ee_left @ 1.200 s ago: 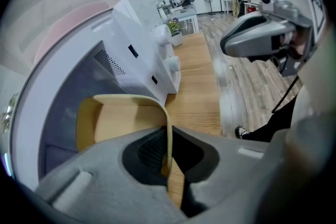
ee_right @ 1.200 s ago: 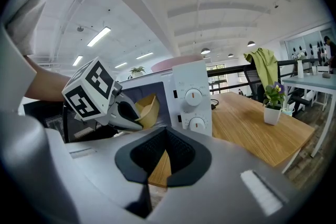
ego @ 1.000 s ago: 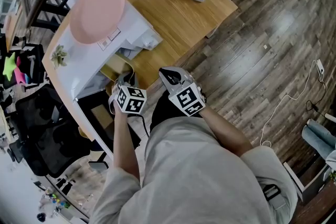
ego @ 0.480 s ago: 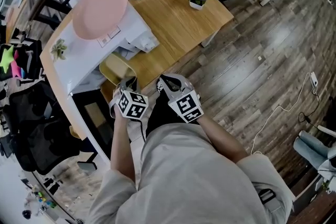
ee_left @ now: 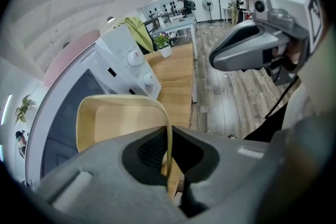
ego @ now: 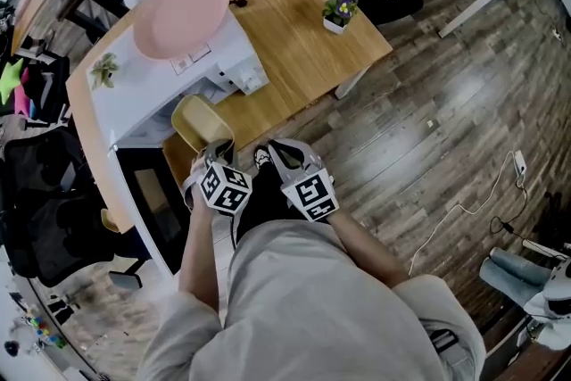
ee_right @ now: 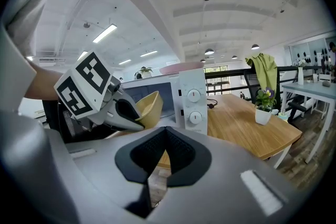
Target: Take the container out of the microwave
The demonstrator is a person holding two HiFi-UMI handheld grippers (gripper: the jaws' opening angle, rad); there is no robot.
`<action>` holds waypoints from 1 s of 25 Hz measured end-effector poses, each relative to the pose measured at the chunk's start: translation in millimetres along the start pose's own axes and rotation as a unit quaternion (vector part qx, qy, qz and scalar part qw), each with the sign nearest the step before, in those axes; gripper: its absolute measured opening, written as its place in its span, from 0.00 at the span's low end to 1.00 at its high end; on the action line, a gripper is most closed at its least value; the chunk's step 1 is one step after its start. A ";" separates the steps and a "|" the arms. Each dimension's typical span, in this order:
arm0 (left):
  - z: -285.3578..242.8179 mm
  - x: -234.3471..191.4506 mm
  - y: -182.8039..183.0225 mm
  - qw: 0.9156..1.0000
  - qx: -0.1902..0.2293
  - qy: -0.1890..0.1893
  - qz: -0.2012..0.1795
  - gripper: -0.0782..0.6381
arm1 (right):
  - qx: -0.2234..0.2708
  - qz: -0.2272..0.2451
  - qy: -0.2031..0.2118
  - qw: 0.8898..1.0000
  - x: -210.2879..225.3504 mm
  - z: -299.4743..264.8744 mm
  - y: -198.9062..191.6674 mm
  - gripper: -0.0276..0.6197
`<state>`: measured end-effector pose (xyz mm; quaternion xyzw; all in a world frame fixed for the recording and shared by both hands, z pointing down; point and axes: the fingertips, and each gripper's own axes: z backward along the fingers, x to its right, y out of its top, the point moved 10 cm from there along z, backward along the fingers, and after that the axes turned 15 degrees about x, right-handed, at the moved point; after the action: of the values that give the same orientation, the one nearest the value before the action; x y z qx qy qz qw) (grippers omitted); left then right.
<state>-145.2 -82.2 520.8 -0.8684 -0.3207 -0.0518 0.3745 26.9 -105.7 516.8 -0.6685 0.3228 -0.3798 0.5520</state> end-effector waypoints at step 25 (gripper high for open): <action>33.7 37.2 28.9 0.997 0.043 -0.055 -0.013 0.12 | 0.025 0.011 -0.024 0.999 -2.2 28.6 18.1 0.06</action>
<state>-103.7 -54.8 491.2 -0.8487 -0.3540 0.0046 0.3929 50.2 -93.0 495.7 -0.6599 0.3069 -0.3651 0.5806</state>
